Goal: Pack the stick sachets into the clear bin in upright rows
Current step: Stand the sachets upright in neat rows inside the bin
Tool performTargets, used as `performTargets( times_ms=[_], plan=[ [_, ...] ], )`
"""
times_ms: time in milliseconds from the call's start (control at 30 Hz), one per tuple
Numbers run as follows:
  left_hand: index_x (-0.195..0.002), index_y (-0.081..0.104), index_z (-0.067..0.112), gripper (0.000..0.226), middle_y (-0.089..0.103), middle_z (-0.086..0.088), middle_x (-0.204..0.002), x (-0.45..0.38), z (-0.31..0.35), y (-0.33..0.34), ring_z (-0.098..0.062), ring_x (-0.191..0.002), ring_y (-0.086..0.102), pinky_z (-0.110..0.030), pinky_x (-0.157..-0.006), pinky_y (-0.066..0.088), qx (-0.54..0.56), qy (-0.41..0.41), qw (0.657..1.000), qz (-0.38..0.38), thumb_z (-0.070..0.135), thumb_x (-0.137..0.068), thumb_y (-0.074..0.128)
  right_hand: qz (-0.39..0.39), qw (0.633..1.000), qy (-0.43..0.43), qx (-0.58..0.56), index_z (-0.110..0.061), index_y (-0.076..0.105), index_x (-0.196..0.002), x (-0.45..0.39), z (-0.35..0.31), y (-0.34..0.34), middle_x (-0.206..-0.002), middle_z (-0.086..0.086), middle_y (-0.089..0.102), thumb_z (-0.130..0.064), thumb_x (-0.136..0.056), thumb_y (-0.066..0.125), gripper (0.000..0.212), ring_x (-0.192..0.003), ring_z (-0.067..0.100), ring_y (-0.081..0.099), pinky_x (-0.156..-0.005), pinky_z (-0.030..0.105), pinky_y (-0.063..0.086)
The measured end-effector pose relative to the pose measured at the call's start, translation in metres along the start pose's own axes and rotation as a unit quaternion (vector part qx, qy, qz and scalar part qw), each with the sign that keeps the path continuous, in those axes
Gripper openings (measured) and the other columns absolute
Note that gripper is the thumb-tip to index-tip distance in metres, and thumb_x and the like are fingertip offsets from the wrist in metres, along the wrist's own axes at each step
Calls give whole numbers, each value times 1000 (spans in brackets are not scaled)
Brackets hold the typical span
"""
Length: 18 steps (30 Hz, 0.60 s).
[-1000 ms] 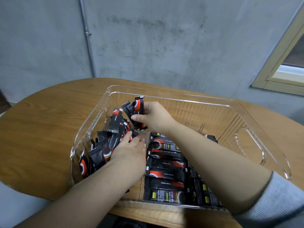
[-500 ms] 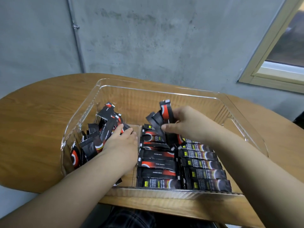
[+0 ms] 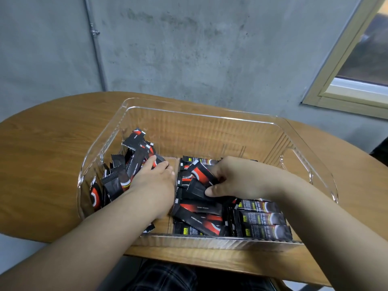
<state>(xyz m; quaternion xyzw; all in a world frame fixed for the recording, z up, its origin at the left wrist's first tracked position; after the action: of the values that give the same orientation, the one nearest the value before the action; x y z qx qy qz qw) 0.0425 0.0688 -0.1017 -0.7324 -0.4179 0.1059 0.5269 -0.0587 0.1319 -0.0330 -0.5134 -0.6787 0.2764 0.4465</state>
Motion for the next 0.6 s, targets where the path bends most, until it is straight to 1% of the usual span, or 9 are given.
performTargets(
  times_ms=[67, 167, 267, 333, 367, 433, 500, 567, 600],
  plan=[
    [-152, 14, 10, 59, 6, -6, -160, 1, 1, -1, -23, -147, -3, -48, -116, -8, -1, 5, 1000, -1, 32, -101, 33, -22, 1000, -8, 14, -21, 63, -73, 3, -3, 5, -66, -4, 63, -28, -88, 66, 17, -57, 5, 56, -62, 19, 46],
    [-151, 16, 8, 57, 4, -8, -160, 2, 2, -2, -24, -147, -4, -49, -115, -9, 0, 11, 1000, -6, 30, -101, 31, -47, 999, -24, 14, -14, 71, -85, 4, -9, 17, -77, 7, 69, -28, -86, 68, 14, -67, 16, 62, -68, 28, 51],
    [-153, 13, 10, 60, 5, -5, -161, 1, 0, -1, -20, -148, -5, -46, -115, -11, 29, 2, 1000, -1, 33, -100, 32, -48, 998, -29, -3, -8, 70, -90, 0, -12, 25, -82, 15, 68, -28, -86, 67, 21, -64, 15, 56, -66, 29, 49],
    [-153, 11, 11, 60, 4, -2, -161, 1, -2, -3, -17, -147, -6, -43, -116, -12, 48, -4, 999, -1, 34, -101, 28, -60, 998, -18, -27, -8, 72, -91, 0, -12, 31, -83, 10, 72, -27, -88, 65, 20, -69, 18, 63, -72, 29, 52],
    [-153, 13, 12, 58, 5, -2, -161, 2, -3, -3, -17, -147, -6, -43, -117, -11, 51, -5, 999, 0, 33, -101, 27, -69, 996, -13, -48, -7, 71, -92, 1, -12, 33, -85, 6, 74, -25, -90, 63, 20, -75, 18, 68, -78, 30, 53],
    [-151, 22, 13, 54, 9, -4, -160, 2, -1, -3, -19, -147, -3, -45, -116, -10, 36, 0, 999, 0, 31, -101, 30, -67, 995, -3, -77, -7, 70, -93, 3, -9, 31, -92, 2, 74, -21, -95, 56, 19, -82, 13, 70, -84, 28, 53],
    [-149, 27, 13, 52, 13, -7, -158, 1, 1, 0, -23, -147, 1, -49, -116, -8, 9, 7, 1000, -1, 29, -100, 34, -44, 995, 3, -86, -13, 65, -92, 5, -6, 24, -90, 1, 72, -22, -97, 51, 17, -74, 10, 66, -78, 26, 52],
    [-150, 24, 11, 54, 14, -5, -158, 0, 1, 2, -22, -147, 1, -48, -116, -8, 6, 2, 1000, 1, 29, -100, 35, -19, 999, 3, -33, -17, 64, -90, 7, -3, 18, -83, 6, 67, -28, -95, 54, 16, -67, 12, 58, -68, 29, 49],
    [-151, 21, 10, 56, 14, -4, -159, 0, 0, 1, -21, -147, 1, -47, -116, -8, 11, -4, 1000, 6, 30, -101, 34, -18, 1000, 4, -10, -16, 65, -89, 7, -2, 20, -82, 7, 67, -29, -93, 57, 15, -67, 14, 57, -68, 31, 49]
  ],
)
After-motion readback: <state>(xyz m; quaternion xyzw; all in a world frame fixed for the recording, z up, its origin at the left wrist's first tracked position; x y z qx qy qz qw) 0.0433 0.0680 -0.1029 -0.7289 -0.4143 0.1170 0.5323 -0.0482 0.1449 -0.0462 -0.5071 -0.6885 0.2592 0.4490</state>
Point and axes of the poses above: each hand's wrist, its own x-axis away from the middle knuckle, its own y-axis out of the palm, z = x × y, the point moved 8 cm from there along -x, towards the middle knuckle
